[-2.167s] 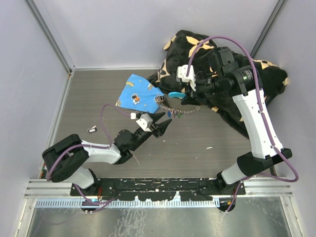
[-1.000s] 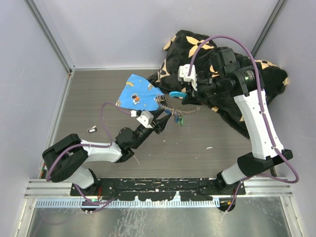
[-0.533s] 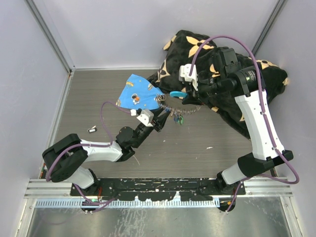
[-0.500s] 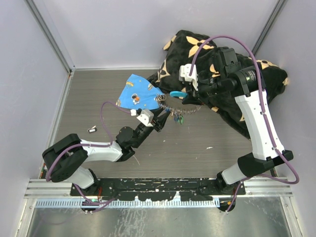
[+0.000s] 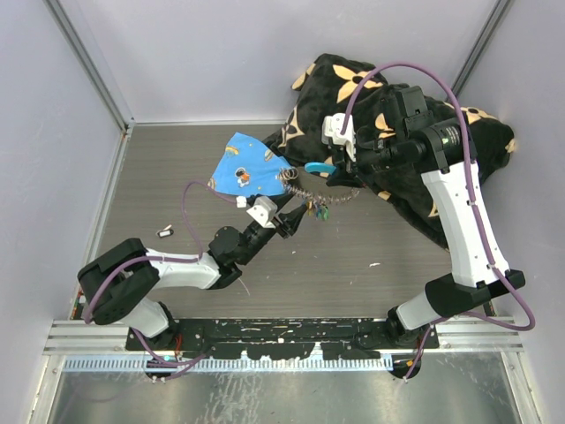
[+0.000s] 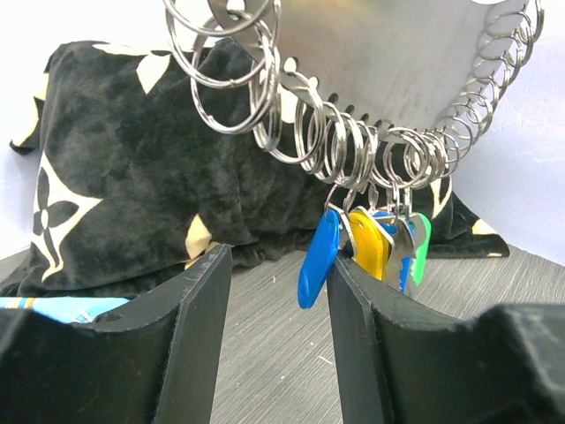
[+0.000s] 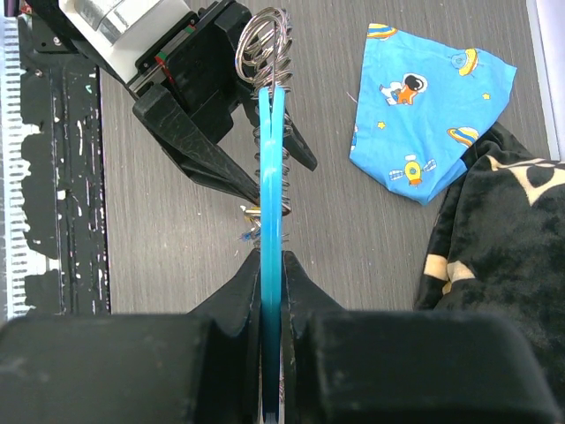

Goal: Remove the keys from the keyring
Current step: Pick up the key from the keyring.

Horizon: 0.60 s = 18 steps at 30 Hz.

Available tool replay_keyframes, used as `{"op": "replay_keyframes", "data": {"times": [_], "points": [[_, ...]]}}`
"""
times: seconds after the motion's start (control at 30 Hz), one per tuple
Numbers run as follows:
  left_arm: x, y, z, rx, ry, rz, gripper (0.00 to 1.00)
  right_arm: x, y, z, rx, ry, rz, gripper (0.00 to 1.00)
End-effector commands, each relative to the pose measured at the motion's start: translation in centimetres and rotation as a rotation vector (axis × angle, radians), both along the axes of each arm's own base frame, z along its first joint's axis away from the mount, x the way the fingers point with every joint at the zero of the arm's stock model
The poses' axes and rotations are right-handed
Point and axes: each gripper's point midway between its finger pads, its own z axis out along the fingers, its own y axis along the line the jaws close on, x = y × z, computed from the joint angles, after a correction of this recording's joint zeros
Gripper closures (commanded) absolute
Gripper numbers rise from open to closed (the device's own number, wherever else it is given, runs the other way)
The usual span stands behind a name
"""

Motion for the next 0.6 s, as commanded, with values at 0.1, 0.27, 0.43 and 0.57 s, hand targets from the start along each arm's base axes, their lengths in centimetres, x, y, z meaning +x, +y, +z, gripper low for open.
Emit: {"op": "replay_keyframes", "data": {"times": [0.1, 0.27, 0.43, 0.57], "points": [[-0.5, -0.5, 1.4, -0.041, -0.043, -0.03, 0.52, -1.4, 0.1, 3.1, 0.081, -0.085, 0.03, 0.99], [-0.2, -0.6, 1.6, -0.04, -0.049, -0.017, 0.55, -1.5, 0.1, 3.0, 0.087, -0.08, 0.032, 0.99], [0.2, -0.8, 1.6, -0.033, -0.055, -0.003, 0.58, -1.5, 0.1, 3.1, 0.093, -0.08, 0.034, 0.99], [0.6, -0.8, 1.9, -0.036, -0.065, 0.014, 0.59, -1.6, 0.1, 3.1, 0.097, -0.076, 0.037, 0.99]]}}
